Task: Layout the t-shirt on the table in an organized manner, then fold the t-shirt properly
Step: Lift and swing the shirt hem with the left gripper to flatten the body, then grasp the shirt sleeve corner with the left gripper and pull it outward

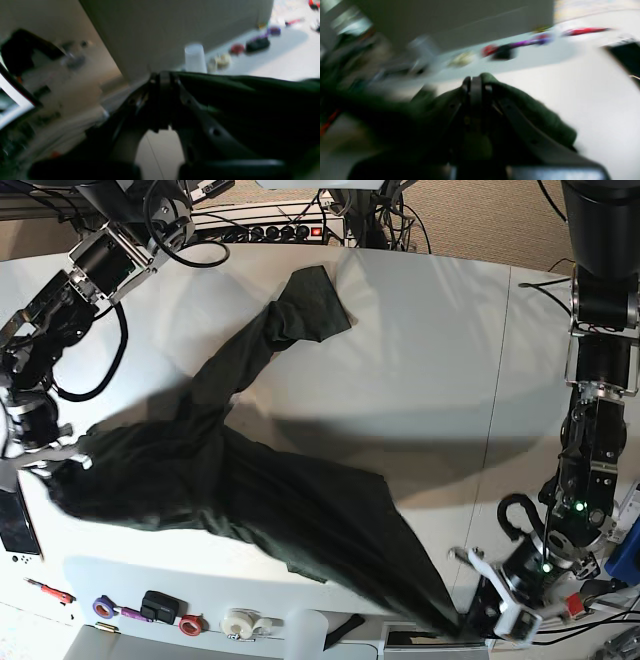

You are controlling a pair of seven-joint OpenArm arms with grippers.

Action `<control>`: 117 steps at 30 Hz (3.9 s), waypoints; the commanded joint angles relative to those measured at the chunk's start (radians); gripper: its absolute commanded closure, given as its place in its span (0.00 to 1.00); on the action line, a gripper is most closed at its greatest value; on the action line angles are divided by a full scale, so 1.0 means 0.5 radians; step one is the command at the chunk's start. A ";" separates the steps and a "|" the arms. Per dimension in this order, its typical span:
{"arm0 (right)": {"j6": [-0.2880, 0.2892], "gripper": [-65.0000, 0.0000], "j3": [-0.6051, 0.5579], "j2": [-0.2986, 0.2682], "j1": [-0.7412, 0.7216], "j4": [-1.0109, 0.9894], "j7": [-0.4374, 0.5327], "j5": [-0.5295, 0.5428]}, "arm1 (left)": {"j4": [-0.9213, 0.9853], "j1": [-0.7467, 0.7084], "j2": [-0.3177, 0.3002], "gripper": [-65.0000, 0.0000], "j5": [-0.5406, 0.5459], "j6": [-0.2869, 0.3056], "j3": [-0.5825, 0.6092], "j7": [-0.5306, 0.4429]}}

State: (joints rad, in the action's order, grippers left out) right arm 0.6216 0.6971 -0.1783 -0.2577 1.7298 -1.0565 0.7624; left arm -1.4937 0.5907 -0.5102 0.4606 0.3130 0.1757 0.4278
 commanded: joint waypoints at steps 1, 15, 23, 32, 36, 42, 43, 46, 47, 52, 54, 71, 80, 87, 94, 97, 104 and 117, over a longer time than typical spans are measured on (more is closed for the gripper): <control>0.040 1.00 0.012 -0.025 0.014 0.034 -0.008 0.159 | -0.026 -0.002 -0.040 1.00 0.061 0.047 -0.018 0.010; 0.037 1.00 0.561 -0.099 0.229 0.034 -0.479 0.703 | -0.027 -0.300 -0.117 1.00 0.417 0.329 -0.183 0.284; 0.034 1.00 0.624 -0.105 0.512 0.034 -0.557 0.755 | -0.026 -0.630 -0.117 1.00 0.516 0.473 -0.349 0.334; 0.036 1.00 0.626 -0.115 0.527 0.034 -0.680 0.863 | -0.026 -0.877 -0.259 1.00 0.515 0.476 -0.349 0.372; 0.024 1.00 0.626 -0.201 0.527 0.034 -0.642 0.602 | -0.026 -0.951 -0.314 1.00 0.452 0.469 -0.381 0.373; -0.019 1.00 0.623 -0.298 0.587 0.034 -0.645 0.472 | -0.026 -1.082 -0.314 1.00 0.441 0.468 -0.437 0.375; -0.019 1.00 0.624 -0.298 0.614 0.034 -0.645 0.463 | -0.026 -1.103 -0.314 1.00 0.430 0.469 -0.437 0.374; -0.020 1.00 0.623 -0.297 0.715 0.034 -0.649 0.423 | -0.026 -1.164 -0.309 1.00 0.401 0.468 -0.436 0.371; -0.020 1.00 0.623 -0.297 0.748 0.034 -0.650 0.412 | -0.026 -1.184 -0.308 1.00 0.394 0.467 -0.437 0.370; -0.021 1.00 0.623 -0.297 0.880 0.034 -0.653 0.410 | -0.026 -1.233 -0.303 1.00 0.396 0.442 -0.436 0.371; -0.021 1.00 0.623 -0.297 0.892 0.034 -0.654 0.411 | -0.026 -1.233 -0.298 1.00 0.396 0.439 -0.436 0.370; -0.021 1.00 0.623 -0.295 0.891 0.034 -0.639 0.420 | -0.137 -1.211 -0.194 0.58 0.824 0.589 -0.513 0.372; -0.021 1.00 0.622 -0.292 0.891 0.034 -0.639 0.433 | -0.601 -1.354 0.076 0.58 1.340 0.770 -0.562 0.917; -0.021 1.00 0.622 -0.292 0.891 0.034 -0.639 0.433 | -0.651 -1.515 0.179 0.58 1.112 0.770 -0.217 0.896; -0.021 1.00 0.622 -0.291 0.892 0.034 -0.647 0.422 | -0.651 -1.513 0.217 0.58 0.325 0.770 0.319 0.414; -0.020 1.00 0.622 -0.291 0.892 0.026 -0.639 0.327 | -0.651 -1.508 0.263 0.58 0.154 0.713 0.425 0.383; -0.058 1.00 0.621 -0.291 0.890 -0.165 -0.394 0.056 | -0.651 -1.508 0.289 0.58 0.163 0.714 0.455 0.383; -0.055 1.00 0.620 -0.292 0.886 -0.453 -0.326 0.158 | -0.651 -1.516 0.290 0.53 -0.072 0.751 0.456 0.248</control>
State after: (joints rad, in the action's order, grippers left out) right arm 0.5919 1.0031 -0.2989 0.1909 1.4868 -1.2407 0.8165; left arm -1.8015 -0.1722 -0.3656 0.4095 0.6857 0.4057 0.5808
